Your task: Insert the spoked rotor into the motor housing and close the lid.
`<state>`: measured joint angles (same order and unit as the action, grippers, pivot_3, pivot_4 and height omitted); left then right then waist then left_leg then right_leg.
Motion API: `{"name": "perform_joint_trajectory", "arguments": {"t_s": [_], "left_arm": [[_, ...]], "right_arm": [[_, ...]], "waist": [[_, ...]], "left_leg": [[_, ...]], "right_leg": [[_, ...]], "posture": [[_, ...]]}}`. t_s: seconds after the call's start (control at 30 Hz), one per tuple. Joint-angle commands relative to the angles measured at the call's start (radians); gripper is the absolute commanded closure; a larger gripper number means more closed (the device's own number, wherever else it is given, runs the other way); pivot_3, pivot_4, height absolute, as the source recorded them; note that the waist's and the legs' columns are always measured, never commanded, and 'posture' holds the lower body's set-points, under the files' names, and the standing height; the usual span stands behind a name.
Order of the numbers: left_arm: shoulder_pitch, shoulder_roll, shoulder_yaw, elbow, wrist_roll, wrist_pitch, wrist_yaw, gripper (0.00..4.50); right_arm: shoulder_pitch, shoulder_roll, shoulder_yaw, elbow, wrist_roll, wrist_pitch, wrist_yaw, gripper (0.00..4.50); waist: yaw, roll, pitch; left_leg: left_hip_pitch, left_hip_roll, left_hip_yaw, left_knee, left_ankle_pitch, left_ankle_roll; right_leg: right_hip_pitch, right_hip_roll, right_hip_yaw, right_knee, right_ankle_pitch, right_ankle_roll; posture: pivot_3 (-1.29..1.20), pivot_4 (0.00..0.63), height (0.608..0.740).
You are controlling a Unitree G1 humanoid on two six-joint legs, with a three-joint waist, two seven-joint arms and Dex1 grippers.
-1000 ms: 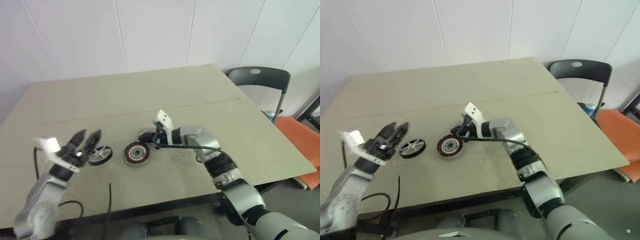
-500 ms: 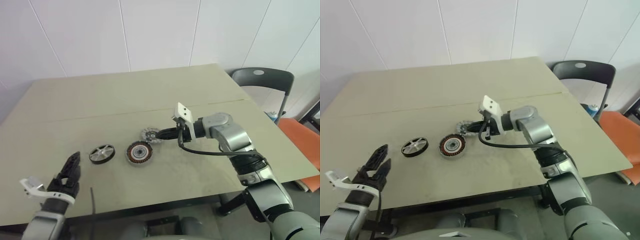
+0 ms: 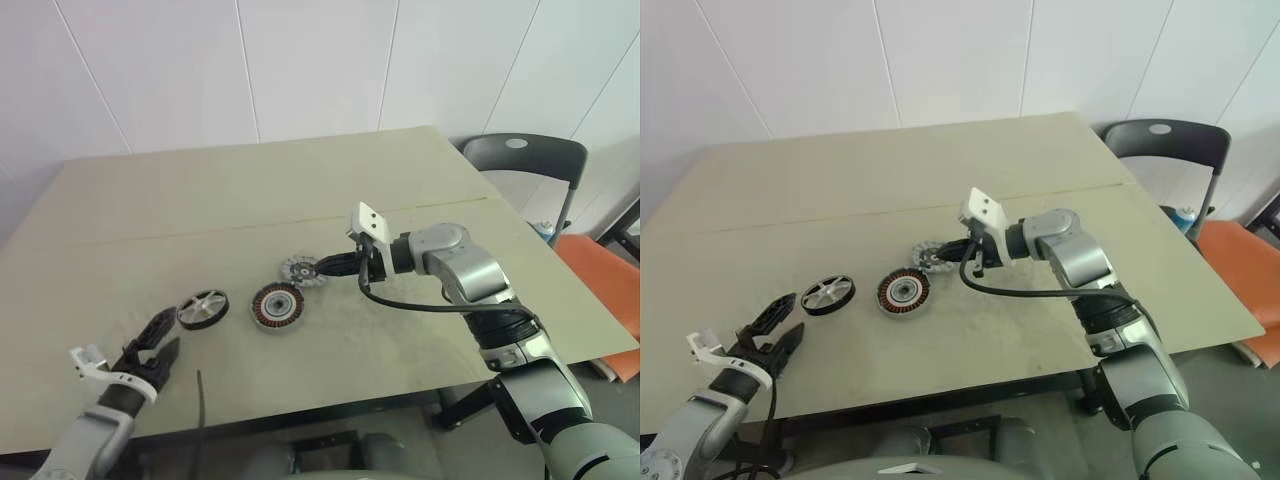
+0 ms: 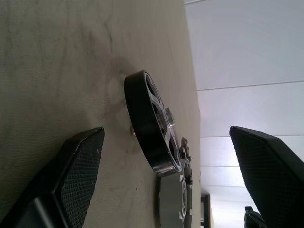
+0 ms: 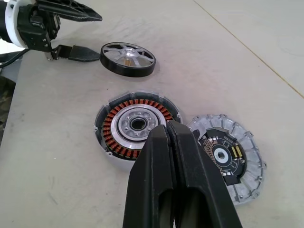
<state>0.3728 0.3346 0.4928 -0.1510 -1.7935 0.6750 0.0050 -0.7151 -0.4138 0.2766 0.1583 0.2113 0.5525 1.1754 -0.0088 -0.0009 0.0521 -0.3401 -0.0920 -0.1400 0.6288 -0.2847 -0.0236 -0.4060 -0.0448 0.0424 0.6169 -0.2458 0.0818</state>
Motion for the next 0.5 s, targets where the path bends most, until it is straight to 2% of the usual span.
{"name": "perform_joint_trajectory", "arguments": {"t_s": [0.03, 0.17, 0.5], "left_arm": [[-0.037, 0.026, -0.010, 0.108, 0.058, 0.049, -0.075, 0.00], [-0.076, 0.050, -0.017, 0.179, 0.105, 0.108, -0.150, 0.00], [-0.192, 0.118, 0.000, 0.314, 0.197, 0.210, -0.289, 0.00]], "right_arm": [[-0.019, 0.001, -0.011, -0.039, 0.015, -0.007, -0.010, 4.46], [-0.013, 0.002, -0.007, -0.037, 0.013, -0.006, -0.018, 4.46], [-0.015, 0.009, -0.001, -0.025, 0.010, -0.007, -0.034, 4.46]], "waist": [[0.004, 0.004, 0.000], [0.021, 0.009, -0.001], [0.025, 0.015, -0.003]], "left_leg": [[0.000, 0.000, 0.000, 0.000, 0.000, 0.000], [0.001, 0.000, 0.000, 0.001, -0.001, -0.003], [0.002, 0.003, 0.000, 0.002, 0.000, -0.005]], "right_leg": [[0.000, 0.000, 0.000, 0.000, 0.000, 0.000], [0.000, 0.000, -0.001, 0.002, 0.000, 0.000], [0.000, -0.002, -0.007, 0.003, 0.000, -0.001]], "posture": [[0.00, 0.000, 0.740], [0.00, 0.000, 0.740], [0.00, 0.000, 0.740]]}}
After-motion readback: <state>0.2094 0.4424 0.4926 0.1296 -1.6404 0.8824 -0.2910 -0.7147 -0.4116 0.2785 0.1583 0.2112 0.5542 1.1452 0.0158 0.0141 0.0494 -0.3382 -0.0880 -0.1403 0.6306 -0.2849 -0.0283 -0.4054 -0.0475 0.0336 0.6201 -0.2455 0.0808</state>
